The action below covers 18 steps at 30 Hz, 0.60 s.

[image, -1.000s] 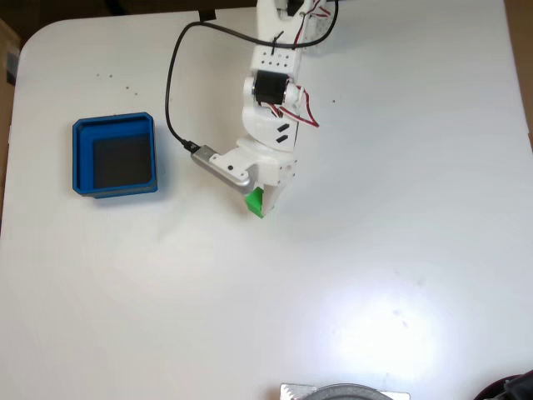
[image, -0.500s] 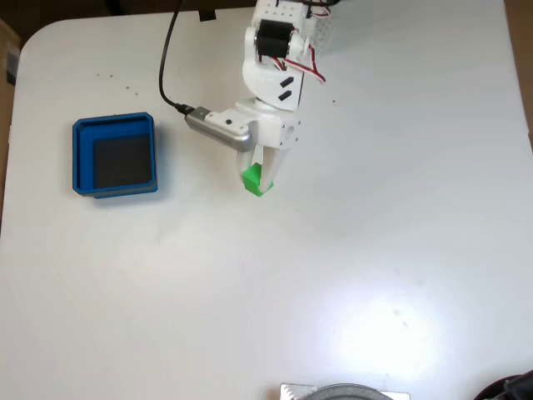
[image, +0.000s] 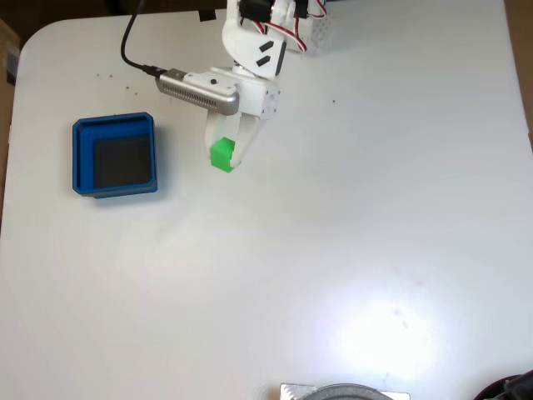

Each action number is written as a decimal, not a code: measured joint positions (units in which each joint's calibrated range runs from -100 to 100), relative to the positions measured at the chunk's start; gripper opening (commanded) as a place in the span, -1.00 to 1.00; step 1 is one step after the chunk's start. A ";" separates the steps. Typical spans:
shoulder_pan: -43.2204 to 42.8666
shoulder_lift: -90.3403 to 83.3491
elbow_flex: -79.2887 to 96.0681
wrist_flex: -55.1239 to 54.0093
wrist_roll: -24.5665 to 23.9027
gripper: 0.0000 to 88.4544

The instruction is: Pick up green cube and drop it in the blue box

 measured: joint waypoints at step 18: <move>9.60 0.00 0.00 0.08 6.94 -0.97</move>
